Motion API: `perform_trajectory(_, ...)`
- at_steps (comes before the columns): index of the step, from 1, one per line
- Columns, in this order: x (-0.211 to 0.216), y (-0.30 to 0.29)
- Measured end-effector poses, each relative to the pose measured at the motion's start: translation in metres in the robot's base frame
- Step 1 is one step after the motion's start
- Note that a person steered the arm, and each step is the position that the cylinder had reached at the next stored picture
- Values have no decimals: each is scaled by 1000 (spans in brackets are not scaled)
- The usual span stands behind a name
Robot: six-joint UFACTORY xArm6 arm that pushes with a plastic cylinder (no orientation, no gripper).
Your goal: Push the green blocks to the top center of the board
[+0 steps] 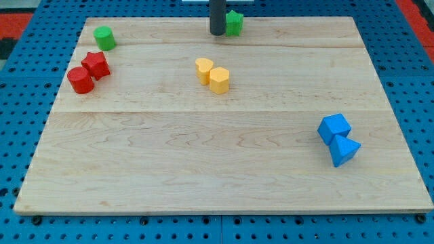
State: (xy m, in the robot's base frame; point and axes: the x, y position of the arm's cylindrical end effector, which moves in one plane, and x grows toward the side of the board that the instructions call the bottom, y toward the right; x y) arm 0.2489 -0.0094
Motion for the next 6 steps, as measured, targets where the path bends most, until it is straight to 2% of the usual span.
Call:
perform_trajectory(1,31,-96)
perform_trajectory(2,31,-220)
perform_trajectory(3,37,-266)
perform_trajectory(4,30,-285)
perform_trajectory(5,-8,-279)
perform_trajectory(6,-10,-208)
